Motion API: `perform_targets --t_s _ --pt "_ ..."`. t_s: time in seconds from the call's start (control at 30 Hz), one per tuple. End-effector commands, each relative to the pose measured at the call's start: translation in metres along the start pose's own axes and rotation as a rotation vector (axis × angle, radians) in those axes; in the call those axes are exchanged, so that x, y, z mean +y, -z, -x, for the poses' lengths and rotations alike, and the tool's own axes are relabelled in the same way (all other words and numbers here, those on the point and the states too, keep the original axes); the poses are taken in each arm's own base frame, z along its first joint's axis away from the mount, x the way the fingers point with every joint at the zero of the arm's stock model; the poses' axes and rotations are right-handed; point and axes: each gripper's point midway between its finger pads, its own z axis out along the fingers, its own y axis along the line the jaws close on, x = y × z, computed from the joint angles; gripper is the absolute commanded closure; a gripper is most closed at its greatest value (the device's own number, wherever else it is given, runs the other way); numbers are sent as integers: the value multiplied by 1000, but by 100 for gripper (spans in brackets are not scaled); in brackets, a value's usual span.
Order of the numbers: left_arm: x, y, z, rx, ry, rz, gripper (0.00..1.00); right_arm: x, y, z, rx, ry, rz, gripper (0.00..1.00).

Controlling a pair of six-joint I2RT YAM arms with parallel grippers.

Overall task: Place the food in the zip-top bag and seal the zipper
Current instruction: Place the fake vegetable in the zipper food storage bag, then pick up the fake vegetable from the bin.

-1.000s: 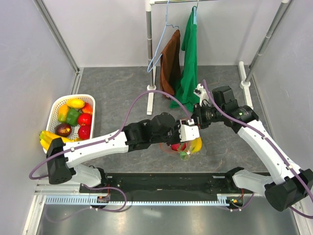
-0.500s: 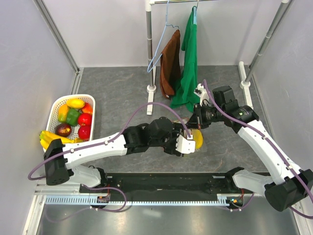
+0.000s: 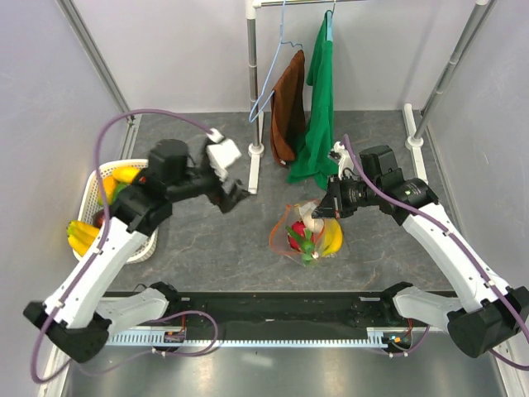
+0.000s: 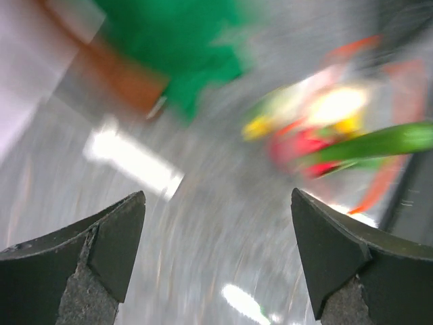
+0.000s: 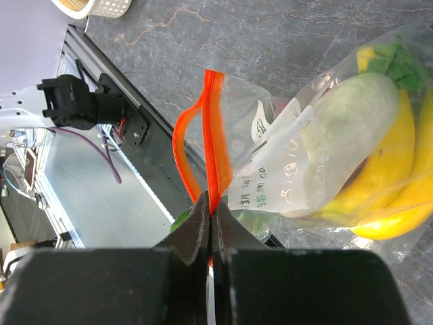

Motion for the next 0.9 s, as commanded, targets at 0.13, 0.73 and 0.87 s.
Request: perform_targets --t_s 0.13,0.73,0.87 --pt "57 65 -110 203 534 165 8 22 13 16 -61 69 70 100" --pt "204 196 -277 685 696 610 9 15 6 13 -40 60 58 100" --pt "215 211 -306 796 632 644 10 15 4 14 -37 46 64 100"
